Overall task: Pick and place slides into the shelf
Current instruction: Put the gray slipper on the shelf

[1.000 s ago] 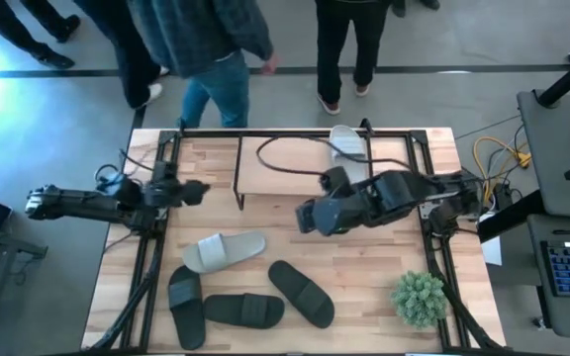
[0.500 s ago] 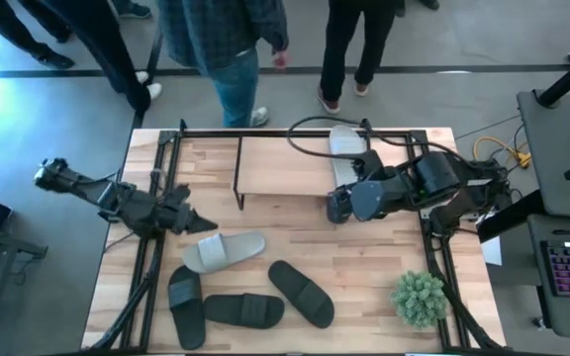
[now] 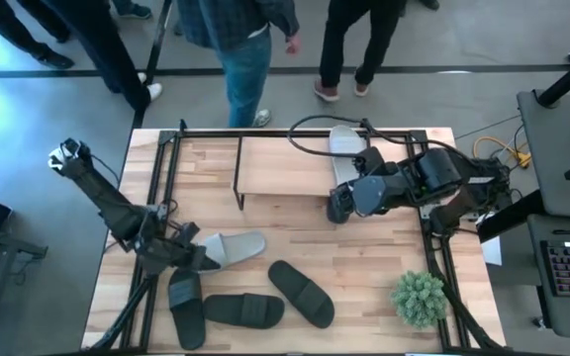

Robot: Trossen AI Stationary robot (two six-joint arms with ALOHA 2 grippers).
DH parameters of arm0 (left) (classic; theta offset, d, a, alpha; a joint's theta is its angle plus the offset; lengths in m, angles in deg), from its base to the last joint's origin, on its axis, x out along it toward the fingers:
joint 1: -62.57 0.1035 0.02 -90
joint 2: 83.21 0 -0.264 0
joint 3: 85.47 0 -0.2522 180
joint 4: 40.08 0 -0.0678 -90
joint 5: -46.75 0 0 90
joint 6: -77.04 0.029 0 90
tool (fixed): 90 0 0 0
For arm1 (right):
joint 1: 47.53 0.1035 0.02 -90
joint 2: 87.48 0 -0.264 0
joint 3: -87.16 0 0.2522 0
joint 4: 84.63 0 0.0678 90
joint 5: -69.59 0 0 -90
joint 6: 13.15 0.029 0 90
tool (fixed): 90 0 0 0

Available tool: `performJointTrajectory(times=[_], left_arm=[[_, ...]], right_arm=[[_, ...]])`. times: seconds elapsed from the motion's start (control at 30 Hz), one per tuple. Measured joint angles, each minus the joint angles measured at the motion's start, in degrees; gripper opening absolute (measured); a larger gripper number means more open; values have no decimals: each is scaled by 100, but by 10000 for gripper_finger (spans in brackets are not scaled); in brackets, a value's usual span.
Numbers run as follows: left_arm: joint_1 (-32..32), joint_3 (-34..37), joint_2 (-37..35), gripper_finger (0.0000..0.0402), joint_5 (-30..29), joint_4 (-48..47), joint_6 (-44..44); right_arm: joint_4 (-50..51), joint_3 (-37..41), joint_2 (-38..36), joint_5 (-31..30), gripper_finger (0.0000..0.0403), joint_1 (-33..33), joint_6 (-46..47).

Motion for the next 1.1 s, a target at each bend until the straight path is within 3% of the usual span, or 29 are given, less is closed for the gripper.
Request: performJointTrajectory(times=[0.13,0.33,0.47,0.9,1.1], left_arm=[[-129,-183,433,113,447,-974,-114],[128,-729,455,113,457,-2960,-136],[357,-1324,519,113,1208,-4493,-264],[364,-1155,1287,113,1607,-3825,-337],[364,-706,1071,113,1034,-3388,-286]], right_arm=[[-7,0,0,7,265,-157,-62],[-27,0,0,42,265,-328,-565],[-31,0,0,47,265,-404,-819],[-46,0,0,49,265,-502,-952],[-49,0,0,47,265,-501,-995]])
